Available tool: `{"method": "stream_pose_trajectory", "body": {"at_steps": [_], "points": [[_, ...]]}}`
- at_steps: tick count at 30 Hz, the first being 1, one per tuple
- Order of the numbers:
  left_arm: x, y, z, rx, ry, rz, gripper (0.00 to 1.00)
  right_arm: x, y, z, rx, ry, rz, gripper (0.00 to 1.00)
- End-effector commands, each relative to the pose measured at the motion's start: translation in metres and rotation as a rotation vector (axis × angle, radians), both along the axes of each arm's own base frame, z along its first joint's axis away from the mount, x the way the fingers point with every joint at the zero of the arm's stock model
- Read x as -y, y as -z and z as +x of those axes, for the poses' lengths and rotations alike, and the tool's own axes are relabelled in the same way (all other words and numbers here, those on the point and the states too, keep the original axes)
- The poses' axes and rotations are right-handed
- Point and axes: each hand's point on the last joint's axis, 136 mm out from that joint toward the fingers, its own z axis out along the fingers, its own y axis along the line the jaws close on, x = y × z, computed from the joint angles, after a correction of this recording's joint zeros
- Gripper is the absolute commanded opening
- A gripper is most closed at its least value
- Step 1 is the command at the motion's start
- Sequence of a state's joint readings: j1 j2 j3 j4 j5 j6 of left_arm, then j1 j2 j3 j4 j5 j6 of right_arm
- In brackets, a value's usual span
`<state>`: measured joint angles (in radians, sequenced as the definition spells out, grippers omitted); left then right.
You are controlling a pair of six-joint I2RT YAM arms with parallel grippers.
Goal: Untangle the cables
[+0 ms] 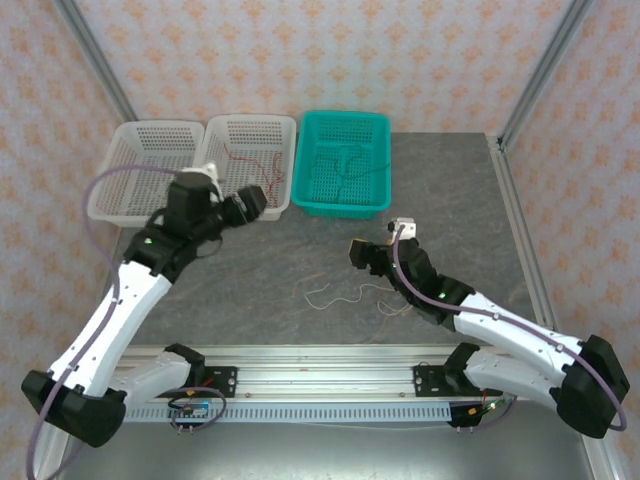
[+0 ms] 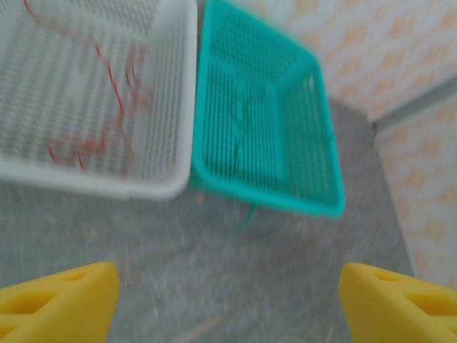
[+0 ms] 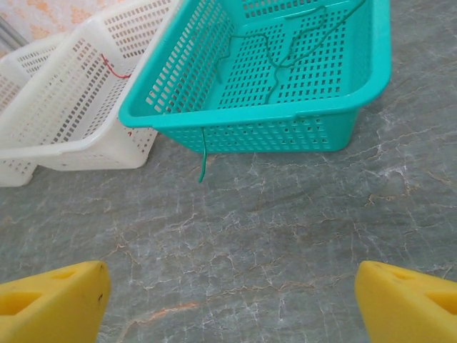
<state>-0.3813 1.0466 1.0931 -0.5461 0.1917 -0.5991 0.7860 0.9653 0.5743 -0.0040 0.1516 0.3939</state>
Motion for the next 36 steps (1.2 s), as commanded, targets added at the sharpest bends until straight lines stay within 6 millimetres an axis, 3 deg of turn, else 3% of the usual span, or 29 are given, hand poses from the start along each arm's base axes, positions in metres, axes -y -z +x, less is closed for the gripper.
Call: {"method": "stream_pose_trajectory", "body": {"at_steps": [1, 5, 10, 13, 19, 22, 25, 29, 32, 35, 36], "points": [[0.024, 0.043, -0.022, -0.119, -0.005, 0.006, 0.80, 0.012, -0.007, 0.002, 0.012, 0.063, 0.025, 0.89], [0.075, 0.091, -0.042, -0.211, 0.071, -0.035, 0.78, 0.012, -0.006, 0.001, 0.007, 0.071, 0.037, 0.89], [0.115, 0.137, -0.053, -0.294, 0.151, 0.056, 0.77, 0.013, -0.005, -0.001, -0.001, 0.068, 0.044, 0.89], [0.124, 0.167, -0.054, -0.346, 0.152, 0.090, 0.74, 0.016, -0.005, -0.003, -0.001, 0.074, 0.048, 0.89], [0.112, 0.221, -0.063, -0.459, 0.097, 0.189, 0.59, 0.024, -0.006, -0.006, 0.010, 0.095, 0.057, 0.89], [0.110, 0.237, -0.067, -0.491, 0.100, 0.212, 0.50, 0.027, -0.006, -0.007, 0.018, 0.107, 0.063, 0.89], [0.133, 0.251, -0.072, -0.537, 0.199, 0.168, 0.41, 0.028, -0.005, -0.007, 0.016, 0.113, 0.069, 0.89], [0.135, 0.266, -0.077, -0.585, 0.200, 0.163, 0.35, 0.028, -0.006, -0.008, 0.010, 0.116, 0.078, 0.89], [0.131, 0.265, -0.074, -0.572, 0.187, 0.183, 0.26, 0.029, -0.005, -0.008, 0.005, 0.123, 0.078, 0.89], [0.130, 0.257, -0.071, -0.548, 0.189, 0.192, 0.03, 0.030, -0.004, -0.009, 0.004, 0.126, 0.078, 0.89], [0.131, 0.251, -0.070, -0.536, 0.193, 0.183, 0.00, 0.030, -0.004, -0.009, 0.002, 0.124, 0.078, 0.89]]}}
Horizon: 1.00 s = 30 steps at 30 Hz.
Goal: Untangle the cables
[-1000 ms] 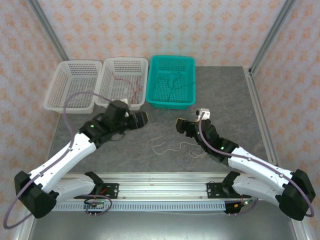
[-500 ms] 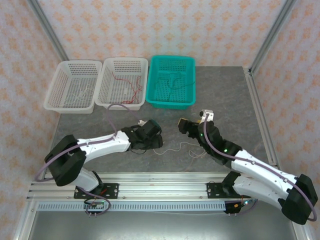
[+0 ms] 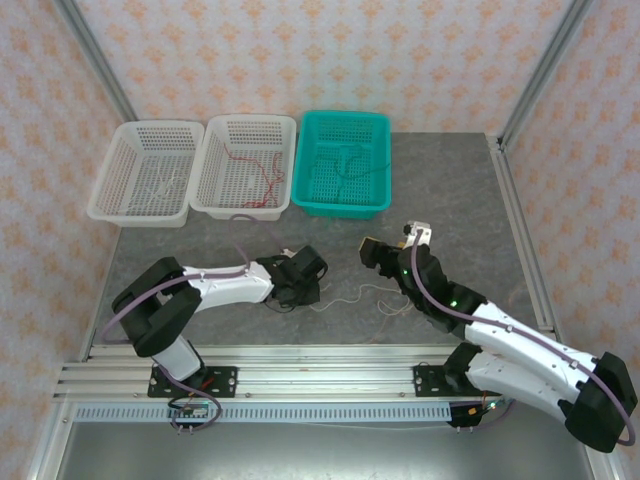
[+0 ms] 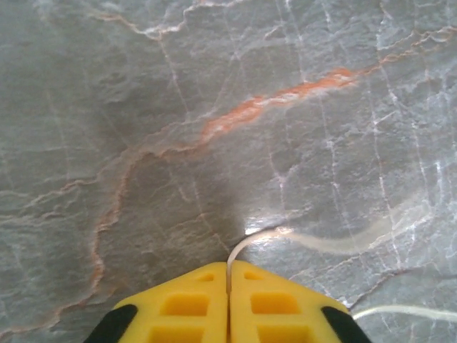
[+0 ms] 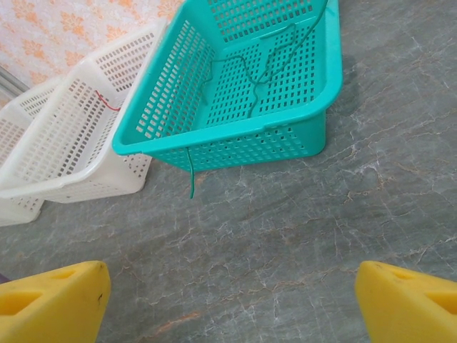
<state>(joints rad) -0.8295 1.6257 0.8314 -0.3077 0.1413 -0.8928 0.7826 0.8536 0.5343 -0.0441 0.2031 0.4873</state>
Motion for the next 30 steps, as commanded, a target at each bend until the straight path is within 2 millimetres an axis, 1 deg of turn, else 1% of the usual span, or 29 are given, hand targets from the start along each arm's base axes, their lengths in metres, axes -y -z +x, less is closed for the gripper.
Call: {"method": "stream_pose_trajectory", "body": {"at_steps": [1, 2, 4, 5, 6, 7, 9, 10, 13, 14, 18, 19, 20, 21, 22, 23, 24, 26, 28, 30], "points": [[0.014, -0.017, 0.007, 0.048, 0.018, -0.058, 0.00, 0.008, 0.005, -0.002, -0.007, 0.028, -0.011, 0.89], [0.017, -0.027, 0.010, 0.068, 0.024, -0.080, 0.00, 0.007, 0.007, -0.003, -0.010, 0.017, -0.015, 0.89], [0.022, -0.050, 0.016, 0.108, 0.031, -0.123, 0.00, -0.003, 0.011, -0.006, -0.009, -0.053, -0.023, 0.87], [0.024, -0.064, 0.020, 0.132, 0.036, -0.143, 0.00, -0.011, 0.013, -0.009, -0.005, -0.112, -0.031, 0.87], [0.026, -0.079, 0.023, 0.157, 0.040, -0.162, 0.00, -0.022, 0.019, -0.014, -0.015, -0.185, -0.041, 0.86], [0.028, -0.090, 0.025, 0.176, 0.044, -0.178, 0.00, -0.027, 0.024, -0.015, -0.033, -0.217, -0.051, 0.85], [0.033, -0.113, 0.028, 0.210, 0.045, -0.224, 0.00, -0.035, 0.040, -0.017, -0.101, -0.247, -0.080, 0.84], [0.035, -0.122, 0.029, 0.223, 0.042, -0.240, 0.00, -0.037, 0.048, -0.016, -0.130, -0.251, -0.094, 0.83], [0.034, -0.151, 0.034, 0.276, 0.029, -0.282, 0.00, -0.035, 0.083, -0.014, -0.227, -0.210, -0.123, 0.81], [0.033, -0.162, 0.036, 0.297, 0.025, -0.295, 0.00, -0.034, 0.095, -0.014, -0.252, -0.195, -0.131, 0.79], [0.022, -0.199, 0.046, 0.351, 0.004, -0.341, 0.00, -0.029, 0.135, -0.018, -0.325, -0.173, -0.159, 0.60], [0.019, -0.206, 0.050, 0.363, 0.001, -0.349, 0.00, -0.027, 0.142, -0.019, -0.330, -0.168, -0.166, 0.56], [0.015, -0.216, 0.053, 0.379, -0.002, -0.357, 0.00, -0.023, 0.148, -0.019, -0.338, -0.151, -0.182, 0.47], [0.009, -0.226, 0.056, 0.396, -0.008, -0.359, 0.00, -0.018, 0.152, -0.019, -0.343, -0.128, -0.196, 0.35], [0.005, -0.234, 0.059, 0.413, -0.011, -0.359, 0.00, -0.013, 0.152, -0.018, -0.343, -0.105, -0.210, 0.25], [-0.001, -0.245, 0.062, 0.435, -0.015, -0.358, 0.00, -0.008, 0.152, -0.017, -0.343, -0.082, -0.225, 0.12], [-0.008, -0.254, 0.065, 0.455, -0.023, -0.356, 0.00, -0.005, 0.150, -0.015, -0.334, -0.061, -0.232, 0.04], [-0.022, -0.273, 0.071, 0.500, -0.039, -0.351, 0.00, 0.003, 0.150, -0.014, -0.324, -0.029, -0.240, 0.03], [-0.041, -0.292, 0.079, 0.550, -0.072, -0.345, 0.00, 0.007, 0.149, -0.014, -0.317, -0.010, -0.239, 0.03], [-0.064, -0.315, 0.088, 0.613, -0.109, -0.332, 0.00, 0.011, 0.146, -0.014, -0.309, 0.011, -0.235, 0.04]]}}
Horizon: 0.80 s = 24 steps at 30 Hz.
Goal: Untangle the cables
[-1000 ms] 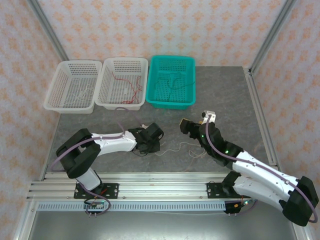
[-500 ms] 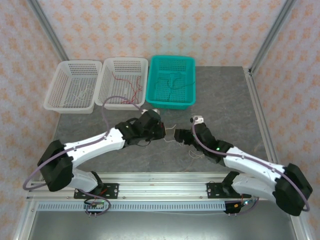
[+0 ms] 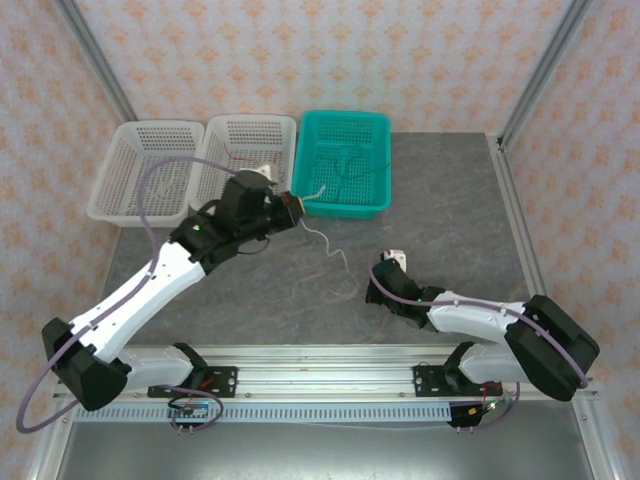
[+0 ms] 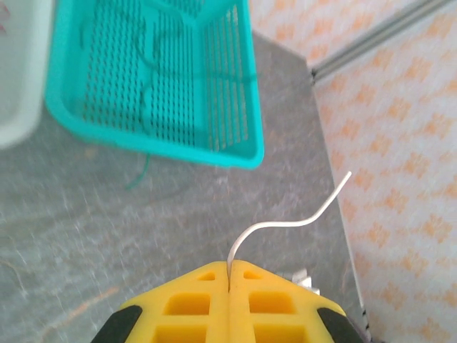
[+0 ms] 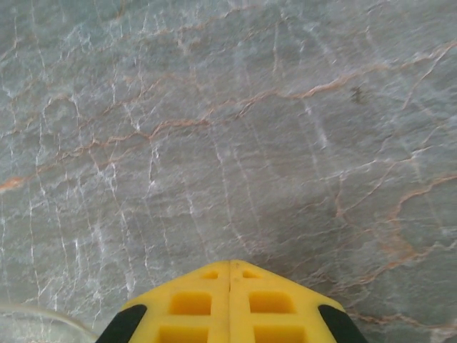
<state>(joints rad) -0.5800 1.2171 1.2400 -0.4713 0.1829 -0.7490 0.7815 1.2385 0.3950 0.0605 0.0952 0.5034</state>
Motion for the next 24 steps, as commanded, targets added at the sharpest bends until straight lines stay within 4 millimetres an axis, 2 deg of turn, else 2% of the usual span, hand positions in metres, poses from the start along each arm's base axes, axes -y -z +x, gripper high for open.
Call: {"method": "stream_pose_trajectory", "body": {"at_steps": [1, 4, 9, 12, 15, 18, 20, 24], "points": [[-0.037, -0.038, 0.007, 0.090, -0.051, 0.042, 0.00, 0.017, -0.009, 0.006, 0.055, 0.087, -0.011, 0.05], [-0.079, -0.076, 0.023, 0.163, -0.141, 0.064, 0.00, 0.017, -0.025, 0.008, 0.097, 0.098, 0.029, 0.17], [-0.142, -0.154, 0.043, 0.314, -0.258, 0.117, 0.00, 0.022, -0.051, 0.010, 0.166, 0.120, 0.073, 0.47], [-0.182, -0.197, 0.055, 0.395, -0.352, 0.120, 0.00, 0.027, -0.062, 0.010, 0.199, 0.137, 0.085, 0.57], [-0.230, -0.231, 0.066, 0.460, -0.467, 0.098, 0.00, 0.029, -0.067, 0.009, 0.216, 0.139, 0.087, 0.61], [-0.274, -0.255, 0.079, 0.513, -0.569, 0.078, 0.00, 0.031, -0.068, 0.008, 0.213, 0.139, 0.083, 0.63], [-0.299, -0.262, 0.091, 0.522, -0.618, 0.059, 0.00, 0.032, -0.069, 0.007, 0.210, 0.137, 0.081, 0.64], [-0.341, -0.260, 0.125, 0.516, -0.674, 0.046, 0.00, 0.035, -0.073, 0.006, 0.221, 0.145, 0.076, 0.65]]}}
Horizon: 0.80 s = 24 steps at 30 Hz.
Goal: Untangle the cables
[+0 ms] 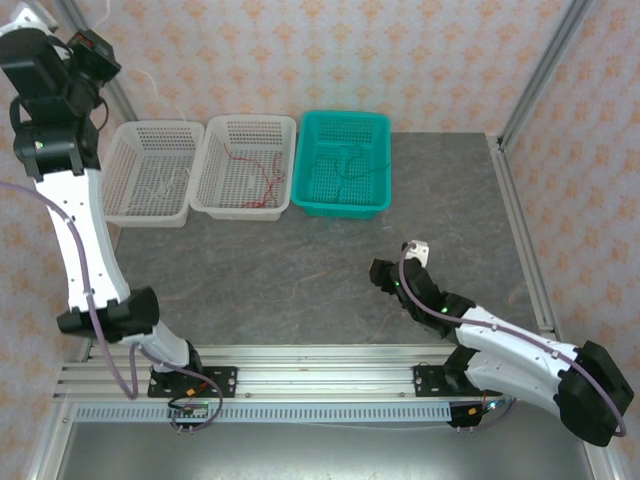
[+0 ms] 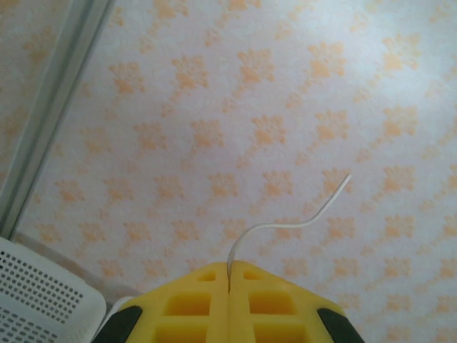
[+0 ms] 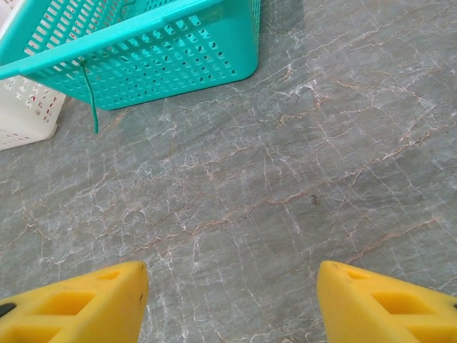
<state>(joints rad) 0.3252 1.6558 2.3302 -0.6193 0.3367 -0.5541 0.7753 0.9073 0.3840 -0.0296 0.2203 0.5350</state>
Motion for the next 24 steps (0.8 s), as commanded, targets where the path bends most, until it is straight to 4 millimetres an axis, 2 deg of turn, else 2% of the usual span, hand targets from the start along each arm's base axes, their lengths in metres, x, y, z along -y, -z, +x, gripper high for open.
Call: {"method": "stream_pose_trajectory", "body": {"at_steps": [1, 5, 6, 8, 11, 14, 18, 20, 22, 23, 24], "points": [[-0.024, 0.014, 0.028, -0.025, 0.003, -0.037, 0.00, 0.012, 0.002, -0.002, 0.002, 0.031, -0.048, 0.65], [-0.063, 0.052, 0.060, -0.108, -0.070, -0.030, 0.00, 0.013, -0.004, -0.001, 0.007, 0.026, -0.070, 0.67], [-0.073, 0.072, 0.072, -0.153, -0.084, -0.020, 0.00, 0.014, -0.005, -0.001, 0.008, 0.026, -0.074, 0.67], [-0.085, 0.102, 0.083, -0.232, -0.108, 0.016, 0.00, 0.014, -0.008, -0.001, 0.011, 0.024, -0.077, 0.68], [-0.098, 0.159, 0.101, -0.379, -0.114, 0.051, 0.00, 0.015, -0.011, -0.001, 0.019, 0.029, -0.076, 0.68], [-0.109, 0.233, 0.104, -0.591, -0.125, 0.046, 0.00, 0.016, -0.013, 0.000, 0.027, 0.033, -0.071, 0.68], [-0.116, 0.330, 0.089, -0.785, -0.170, -0.005, 0.00, 0.014, -0.015, 0.001, 0.033, 0.034, -0.057, 0.69], [-0.114, 0.363, 0.080, -0.837, -0.184, -0.038, 0.02, 0.013, -0.016, 0.001, 0.031, 0.029, -0.057, 0.69], [-0.111, 0.387, 0.072, -0.882, -0.186, -0.066, 0.17, 0.013, -0.018, 0.000, 0.029, 0.024, -0.061, 0.69], [-0.110, 0.392, 0.069, -0.892, -0.194, -0.075, 0.30, 0.013, -0.019, 0.000, 0.029, 0.019, -0.066, 0.69], [-0.109, 0.393, 0.066, -0.886, -0.198, -0.084, 0.46, 0.013, -0.021, 0.000, 0.031, 0.017, -0.073, 0.69]]}}
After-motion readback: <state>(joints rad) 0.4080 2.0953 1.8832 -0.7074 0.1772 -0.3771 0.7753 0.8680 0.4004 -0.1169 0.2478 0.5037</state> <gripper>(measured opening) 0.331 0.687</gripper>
